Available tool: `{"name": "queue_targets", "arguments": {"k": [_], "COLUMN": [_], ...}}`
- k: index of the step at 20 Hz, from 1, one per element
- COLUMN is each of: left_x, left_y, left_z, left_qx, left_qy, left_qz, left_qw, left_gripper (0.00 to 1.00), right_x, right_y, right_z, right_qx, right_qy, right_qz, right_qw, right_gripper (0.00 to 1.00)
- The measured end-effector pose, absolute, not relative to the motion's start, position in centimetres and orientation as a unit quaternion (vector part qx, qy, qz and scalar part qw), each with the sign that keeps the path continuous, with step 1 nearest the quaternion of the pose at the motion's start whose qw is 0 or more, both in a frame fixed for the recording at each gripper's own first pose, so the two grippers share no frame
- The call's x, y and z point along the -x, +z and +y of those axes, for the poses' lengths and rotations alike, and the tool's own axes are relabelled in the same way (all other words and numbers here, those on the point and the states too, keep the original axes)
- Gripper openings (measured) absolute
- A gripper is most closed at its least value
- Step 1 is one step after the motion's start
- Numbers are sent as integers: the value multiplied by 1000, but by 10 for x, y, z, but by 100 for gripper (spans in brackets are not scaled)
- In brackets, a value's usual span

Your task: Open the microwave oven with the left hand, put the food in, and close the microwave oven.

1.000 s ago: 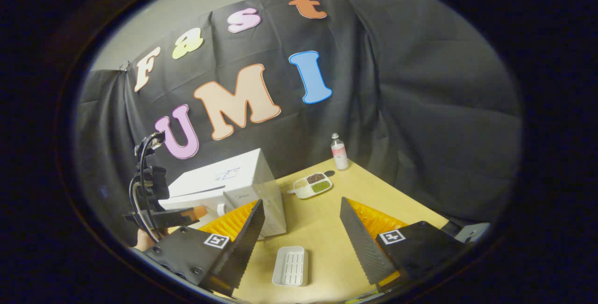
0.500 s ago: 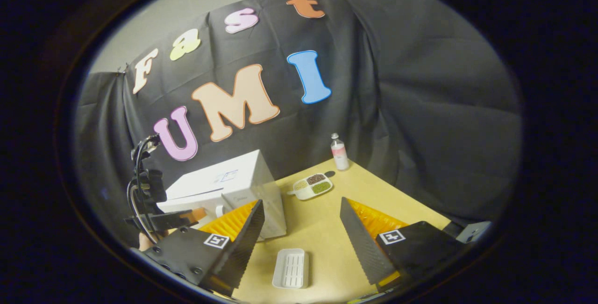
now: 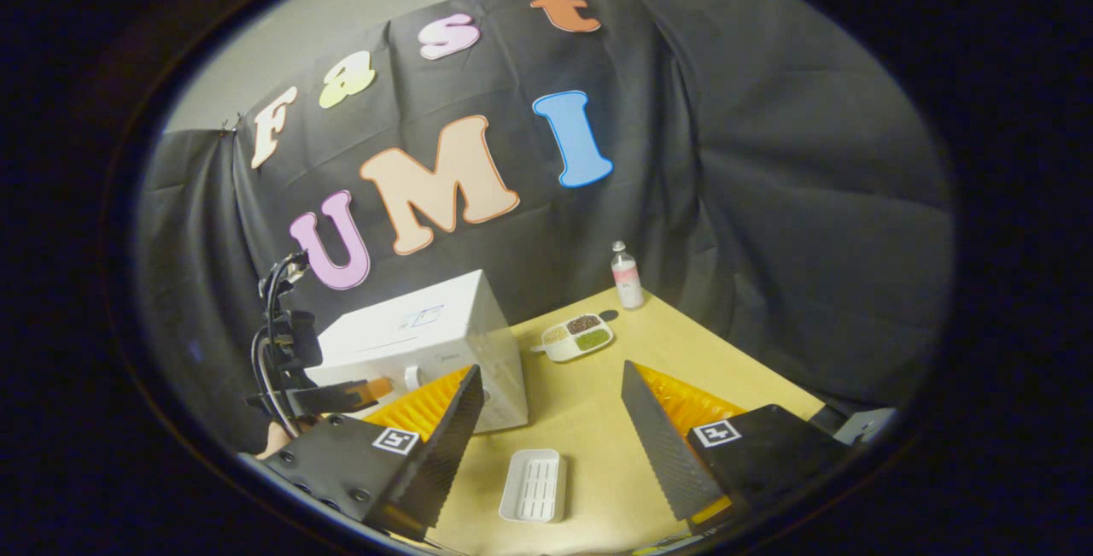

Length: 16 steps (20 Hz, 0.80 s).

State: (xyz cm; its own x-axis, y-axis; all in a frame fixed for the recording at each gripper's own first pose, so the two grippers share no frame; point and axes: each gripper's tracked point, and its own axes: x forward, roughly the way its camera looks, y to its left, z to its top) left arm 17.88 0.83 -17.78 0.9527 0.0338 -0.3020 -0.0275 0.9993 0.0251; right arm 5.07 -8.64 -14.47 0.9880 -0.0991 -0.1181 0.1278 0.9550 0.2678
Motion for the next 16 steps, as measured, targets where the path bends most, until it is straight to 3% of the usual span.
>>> {"name": "queue_targets", "arguments": {"k": [7,8,10,11,12,13,14,16], "left_x": [-149,-139,-118,-108,-97,-85,-76,-57], "left_y": [-168,-164,-157,-153,-151,-148,-145,-140], "left_z": [9,8,13,17,18,20,24,32], "left_qx": [-21,-19,-22,-26,-26,-24,-22,-24], "left_qy": [-1,-2,1,5,7,10,15,30], "left_qz": [154,152,143,138,138,134,128,119], "left_qw": [988,988,989,990,990,991,991,992], "left_gripper": [3,13,19,24,32,40,60,77], "right_x": [-48,-48,-49,-49,-50,-52,-53,-55], "right_y": [-144,-143,-140,-138,-135,-134,-132,-128], "right_z": [-87,-86,-83,-81,-79,-76,-73,-66], "right_qx": [-126,-123,-118,-115,-113,-112,-111,-109], "right_qy": [-61,-59,-56,-54,-51,-48,-43,-32], "right_qz": [59,60,59,57,56,56,54,51], "right_qw": [988,989,990,990,991,991,991,992], "right_gripper": [91,91,91,99,91,91,91,92]}}
